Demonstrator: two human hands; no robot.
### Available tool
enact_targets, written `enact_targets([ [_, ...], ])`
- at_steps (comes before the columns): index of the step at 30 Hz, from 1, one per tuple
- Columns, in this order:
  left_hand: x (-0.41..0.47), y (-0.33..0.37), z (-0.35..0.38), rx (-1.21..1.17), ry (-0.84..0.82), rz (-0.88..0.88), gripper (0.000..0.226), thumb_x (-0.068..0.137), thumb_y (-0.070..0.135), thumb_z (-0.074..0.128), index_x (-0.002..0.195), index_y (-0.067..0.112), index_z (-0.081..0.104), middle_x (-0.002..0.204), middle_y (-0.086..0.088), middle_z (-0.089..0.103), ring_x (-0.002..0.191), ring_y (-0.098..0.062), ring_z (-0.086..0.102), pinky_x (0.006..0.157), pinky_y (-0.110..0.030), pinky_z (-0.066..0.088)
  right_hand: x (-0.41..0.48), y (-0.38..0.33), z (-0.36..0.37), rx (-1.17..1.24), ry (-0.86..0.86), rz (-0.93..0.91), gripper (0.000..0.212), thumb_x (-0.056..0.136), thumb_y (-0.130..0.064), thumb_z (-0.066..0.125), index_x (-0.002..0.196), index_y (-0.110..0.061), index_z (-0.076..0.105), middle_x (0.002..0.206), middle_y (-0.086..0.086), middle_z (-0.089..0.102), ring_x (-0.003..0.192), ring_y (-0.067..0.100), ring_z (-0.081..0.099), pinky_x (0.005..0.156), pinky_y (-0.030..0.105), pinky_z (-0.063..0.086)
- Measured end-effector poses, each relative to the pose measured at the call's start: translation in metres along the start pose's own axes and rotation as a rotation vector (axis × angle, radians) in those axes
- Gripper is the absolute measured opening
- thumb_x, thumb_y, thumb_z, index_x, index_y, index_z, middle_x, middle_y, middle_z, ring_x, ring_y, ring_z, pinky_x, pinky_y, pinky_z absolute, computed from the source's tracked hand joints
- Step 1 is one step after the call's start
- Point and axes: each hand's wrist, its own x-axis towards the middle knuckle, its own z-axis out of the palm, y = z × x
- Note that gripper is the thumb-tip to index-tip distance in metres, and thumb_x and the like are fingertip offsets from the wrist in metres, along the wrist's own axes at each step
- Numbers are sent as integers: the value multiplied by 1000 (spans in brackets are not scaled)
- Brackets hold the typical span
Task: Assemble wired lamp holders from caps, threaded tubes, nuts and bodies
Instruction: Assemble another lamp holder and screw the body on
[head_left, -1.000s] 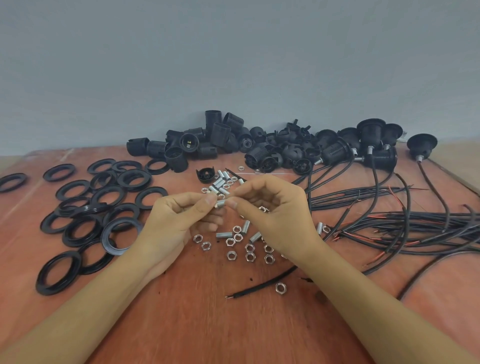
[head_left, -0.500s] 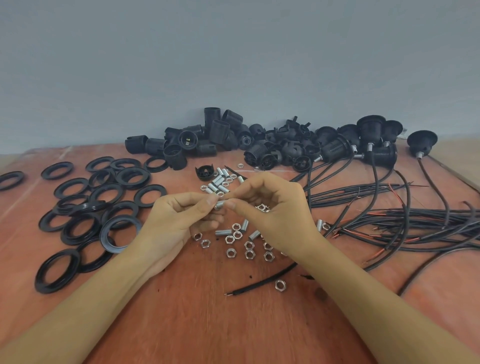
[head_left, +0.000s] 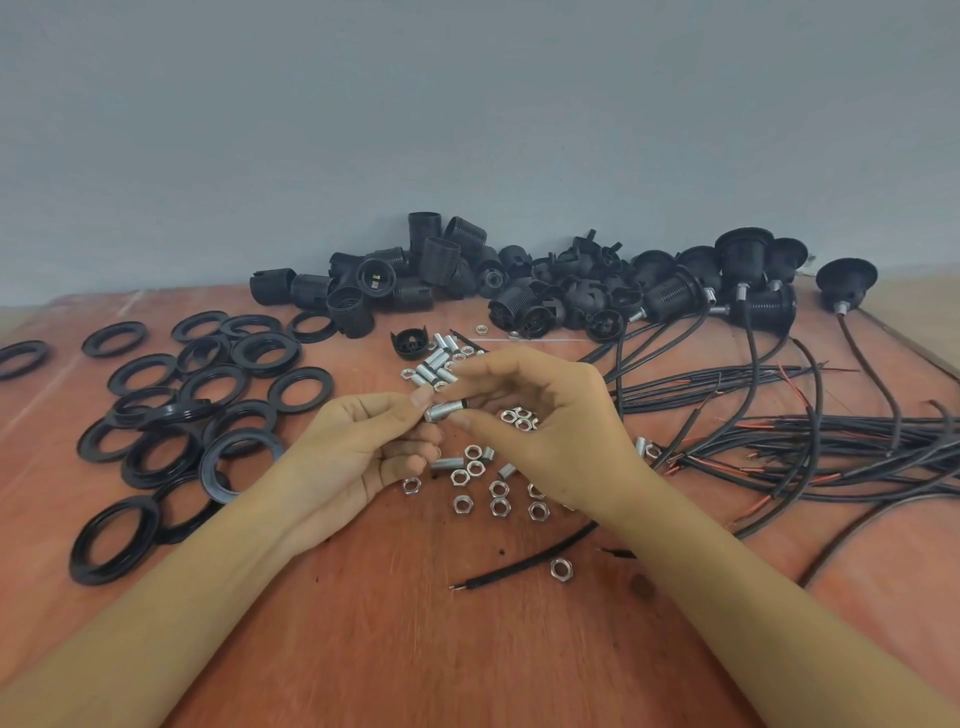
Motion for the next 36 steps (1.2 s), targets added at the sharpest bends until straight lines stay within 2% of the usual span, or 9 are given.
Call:
enact_targets([
  [5,2,-3,-2,18,-21,41,27,77,26,66,78,1,75,63,-8,66,50,-9,63,46,-14,51,0,3,-1,-9,19,71,23,77,-3,80,99,-5,72,93,8,76,87,13,73,80,26,58],
  [10,1,-5,-2,6,-87,121,18,76,18,66,84,7,79,74,-10,73,62,-12,70,54,-16,55,1,3,-2,-25,55,66,14,79,-7,80,91,-5,72,86,4,76,80,12,72,75,28,58],
  [17,-2,-13,5,275,-40,520,22,70,10,73,92,7,72,81,-14,75,70,-21,73,58,-24,58,-3,7,6,-31,82,221,4,95,-18,64,95,-17,67,59,-11,66,54,13,64,52,29,53],
  [22,0,-12,1,315,14,603,22,74,12,71,96,12,71,85,-7,76,72,-21,73,59,-25,58,0,6,5,198,63,297,9,89,-8,69,97,-8,72,84,7,75,75,14,71,71,22,57],
  [24,1,-11,-1,315,12,619,21,74,11,71,95,14,73,85,-6,76,71,-20,73,58,-24,58,0,4,5,187,37,330,5,89,-11,70,92,-10,74,83,10,75,73,16,69,70,25,57],
  [28,0,-14,2,336,-5,658,20,73,13,72,91,20,76,83,-9,75,68,-22,71,58,-25,57,-1,4,8,71,57,400,44,97,-38,57,62,-14,66,56,11,64,49,30,55,51,39,49],
  [31,1,-15,2,363,-33,661,21,75,10,70,96,12,72,81,-6,75,68,-17,71,58,-23,57,0,1,7,105,4,391,28,94,-36,63,76,-15,70,68,17,68,59,38,60,58,43,52],
  [33,1,-17,2,369,-44,654,21,76,9,69,97,11,71,80,-7,75,67,-17,71,59,-24,58,0,1,6,75,-12,371,31,93,-33,64,68,-17,69,60,10,67,52,28,57,54,37,49],
  [36,0,-18,2,381,-57,659,20,77,11,70,97,13,71,78,-6,74,65,-18,69,60,-25,58,0,0,7,30,-10,402,54,97,-45,51,54,-15,65,44,7,57,42,13,50,47,24,43],
])
